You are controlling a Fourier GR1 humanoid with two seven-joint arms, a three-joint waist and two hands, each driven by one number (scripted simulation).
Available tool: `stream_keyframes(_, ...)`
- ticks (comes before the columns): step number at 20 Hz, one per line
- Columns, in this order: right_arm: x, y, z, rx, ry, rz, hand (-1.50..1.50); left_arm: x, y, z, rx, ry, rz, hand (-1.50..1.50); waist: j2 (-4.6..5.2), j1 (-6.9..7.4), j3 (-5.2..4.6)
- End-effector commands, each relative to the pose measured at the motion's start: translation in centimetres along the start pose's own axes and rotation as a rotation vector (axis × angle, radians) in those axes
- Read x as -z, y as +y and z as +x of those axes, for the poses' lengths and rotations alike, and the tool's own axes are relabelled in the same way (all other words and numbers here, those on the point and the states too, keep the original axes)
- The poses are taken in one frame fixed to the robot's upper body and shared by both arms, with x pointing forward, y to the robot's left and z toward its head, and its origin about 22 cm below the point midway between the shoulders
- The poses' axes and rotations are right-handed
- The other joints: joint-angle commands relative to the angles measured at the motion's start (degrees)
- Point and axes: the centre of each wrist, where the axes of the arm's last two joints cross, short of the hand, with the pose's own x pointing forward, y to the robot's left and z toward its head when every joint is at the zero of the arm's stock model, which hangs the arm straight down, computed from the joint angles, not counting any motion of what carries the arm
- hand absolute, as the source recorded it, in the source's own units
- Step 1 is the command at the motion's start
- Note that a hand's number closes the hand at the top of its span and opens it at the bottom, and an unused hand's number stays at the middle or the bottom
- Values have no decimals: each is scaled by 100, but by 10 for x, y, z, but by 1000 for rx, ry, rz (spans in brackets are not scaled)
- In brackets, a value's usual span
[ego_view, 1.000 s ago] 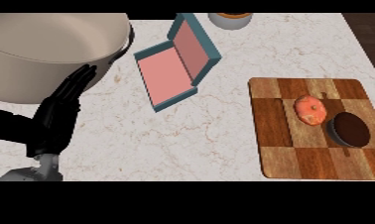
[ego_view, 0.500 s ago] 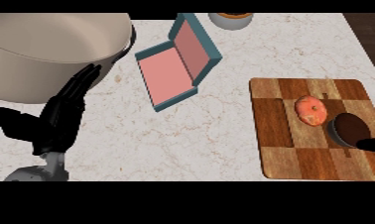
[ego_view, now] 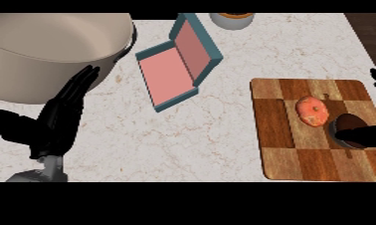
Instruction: Pick the squash from the cutting board and place it in the cardboard box
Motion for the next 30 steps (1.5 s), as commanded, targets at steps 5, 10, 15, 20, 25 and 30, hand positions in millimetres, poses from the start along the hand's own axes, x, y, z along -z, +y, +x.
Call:
stream_keyframes(5,-8,2,-4,11,14,2,-150,4,-4,1,13,-32,19,0,22,-47,-13)
stream_keyframes(10,22,37,-17,-4,25,29,-150,30,14,8,-2,-31,22,0,39,-28,-12)
stream_keyframes(15,18,42,19,-27,36,-18,-150,15,15,8,-7,-23,12,0,28,-17,-14)
stream_keyframes(20,21,35,-25,-47,70,3,-150,21,21,3,-9,-40,30,0,28,-46,-14)
stream_keyframes(25,41,55,-10,-32,72,29,-150,10,5,3,10,-39,20,0,27,-22,-12)
stream_keyframes(30,41,53,-12,-35,49,36,-150,17,7,13,0,-15,16,0,26,-31,-13)
